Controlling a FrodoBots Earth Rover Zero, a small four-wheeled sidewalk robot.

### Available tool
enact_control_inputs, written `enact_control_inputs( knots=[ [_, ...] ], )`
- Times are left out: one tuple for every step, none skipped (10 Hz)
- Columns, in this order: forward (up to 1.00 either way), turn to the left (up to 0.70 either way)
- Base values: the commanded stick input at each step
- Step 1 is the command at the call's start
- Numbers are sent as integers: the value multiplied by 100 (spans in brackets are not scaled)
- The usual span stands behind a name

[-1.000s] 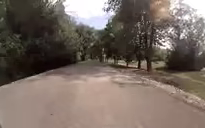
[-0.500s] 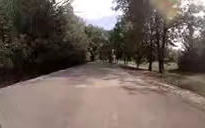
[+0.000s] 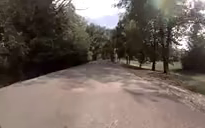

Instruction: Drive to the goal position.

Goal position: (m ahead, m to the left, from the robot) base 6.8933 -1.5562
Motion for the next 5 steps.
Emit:
enact_control_inputs(
  knots=[
    [70,0],
    [70,0],
    [70,0],
    [70,0],
    [70,0]
  ],
)
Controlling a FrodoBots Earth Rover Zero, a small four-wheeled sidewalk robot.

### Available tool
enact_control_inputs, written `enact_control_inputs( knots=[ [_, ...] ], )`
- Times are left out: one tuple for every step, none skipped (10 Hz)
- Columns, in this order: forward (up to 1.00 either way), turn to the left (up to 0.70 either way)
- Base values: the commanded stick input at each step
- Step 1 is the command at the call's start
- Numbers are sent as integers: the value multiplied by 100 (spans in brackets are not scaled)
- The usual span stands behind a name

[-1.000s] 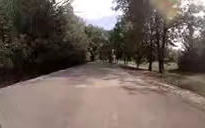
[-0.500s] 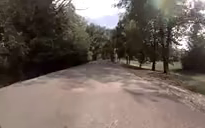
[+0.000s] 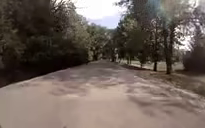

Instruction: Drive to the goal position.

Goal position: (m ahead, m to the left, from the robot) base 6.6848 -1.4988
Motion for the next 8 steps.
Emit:
enact_control_inputs(
  knots=[
    [70,0],
    [70,0],
    [70,0],
    [70,0],
    [70,0],
    [70,0],
    [70,0],
    [70,0]
  ],
)
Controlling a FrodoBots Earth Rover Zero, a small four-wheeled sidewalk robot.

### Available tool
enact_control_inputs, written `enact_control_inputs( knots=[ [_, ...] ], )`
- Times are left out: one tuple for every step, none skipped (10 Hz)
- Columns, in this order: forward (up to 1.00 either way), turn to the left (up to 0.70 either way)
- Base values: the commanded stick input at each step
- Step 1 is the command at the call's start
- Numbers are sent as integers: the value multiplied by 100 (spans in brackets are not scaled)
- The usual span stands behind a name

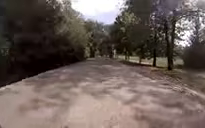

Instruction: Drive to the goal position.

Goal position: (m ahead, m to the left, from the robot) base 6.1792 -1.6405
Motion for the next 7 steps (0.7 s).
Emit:
enact_control_inputs(
  knots=[
    [70,0],
    [70,0],
    [70,0],
    [70,0],
    [70,0],
    [70,0],
    [70,0]
  ],
)
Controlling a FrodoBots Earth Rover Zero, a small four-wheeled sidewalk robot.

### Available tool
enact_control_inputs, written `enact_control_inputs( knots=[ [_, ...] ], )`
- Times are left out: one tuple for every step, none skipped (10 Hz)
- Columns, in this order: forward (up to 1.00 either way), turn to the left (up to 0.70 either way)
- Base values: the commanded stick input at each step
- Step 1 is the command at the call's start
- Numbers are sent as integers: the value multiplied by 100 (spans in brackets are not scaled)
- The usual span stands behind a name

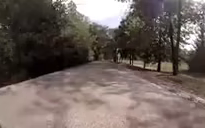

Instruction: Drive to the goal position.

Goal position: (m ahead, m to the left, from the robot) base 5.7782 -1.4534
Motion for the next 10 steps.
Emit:
enact_control_inputs(
  knots=[
    [70,0],
    [70,0],
    [70,0],
    [70,0],
    [70,0],
    [70,0],
    [70,0],
    [70,0],
    [70,0],
    [70,0]
  ],
)
